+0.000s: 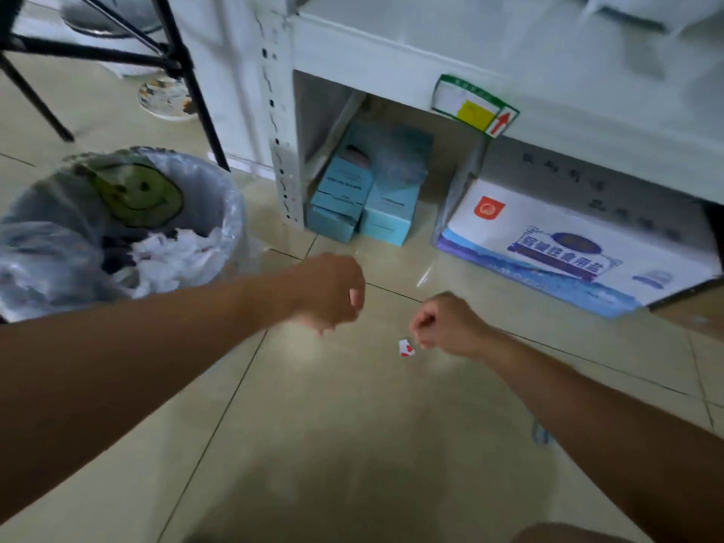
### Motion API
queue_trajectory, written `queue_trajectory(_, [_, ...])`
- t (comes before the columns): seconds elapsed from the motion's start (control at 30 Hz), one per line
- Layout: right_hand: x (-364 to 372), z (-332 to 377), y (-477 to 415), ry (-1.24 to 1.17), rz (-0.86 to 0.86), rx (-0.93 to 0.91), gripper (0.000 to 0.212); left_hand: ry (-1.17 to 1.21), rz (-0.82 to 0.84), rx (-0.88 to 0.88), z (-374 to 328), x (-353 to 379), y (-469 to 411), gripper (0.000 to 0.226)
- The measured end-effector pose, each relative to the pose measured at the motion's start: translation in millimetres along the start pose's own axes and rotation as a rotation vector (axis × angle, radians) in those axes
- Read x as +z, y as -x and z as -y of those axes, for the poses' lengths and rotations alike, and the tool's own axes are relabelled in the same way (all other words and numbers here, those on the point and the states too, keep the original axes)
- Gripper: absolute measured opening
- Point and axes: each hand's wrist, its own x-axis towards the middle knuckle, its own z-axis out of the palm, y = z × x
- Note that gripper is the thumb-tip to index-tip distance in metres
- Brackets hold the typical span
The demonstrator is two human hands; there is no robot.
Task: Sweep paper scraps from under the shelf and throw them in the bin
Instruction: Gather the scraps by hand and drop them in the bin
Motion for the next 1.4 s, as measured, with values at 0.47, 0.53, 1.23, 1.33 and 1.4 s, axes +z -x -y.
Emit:
queue_trajectory(0.47, [64, -34, -26, 0.145, -0.053, -0.029, 0.011, -0.184, 0.104, -0.137, 34, 97, -23, 0.019])
queue_trajectory(0.53, [61, -30, -25, 0.167, -0.022, -0.024, 0.002, -0.177, 0.118, -0.14, 38, 97, -21, 0.019])
queue_trajectory(1.23, [-11, 302, -20, -0.086, -0.088, -0.595, 0.024, 0.099, -0.732, -0.378, 127, -79, 115, 0.012])
queue_trajectory(1.33, [-21, 264, -10, -0.165, -0.13, -0.55, 0.024, 0.143, -0.706, -0.378, 138, -74, 120, 0.013])
queue_trajectory(1.4, [-33, 212, 0, -0.209, -0.163, -0.439, 0.019, 0.144, -0.704, -0.368, 140, -72, 118, 0.013])
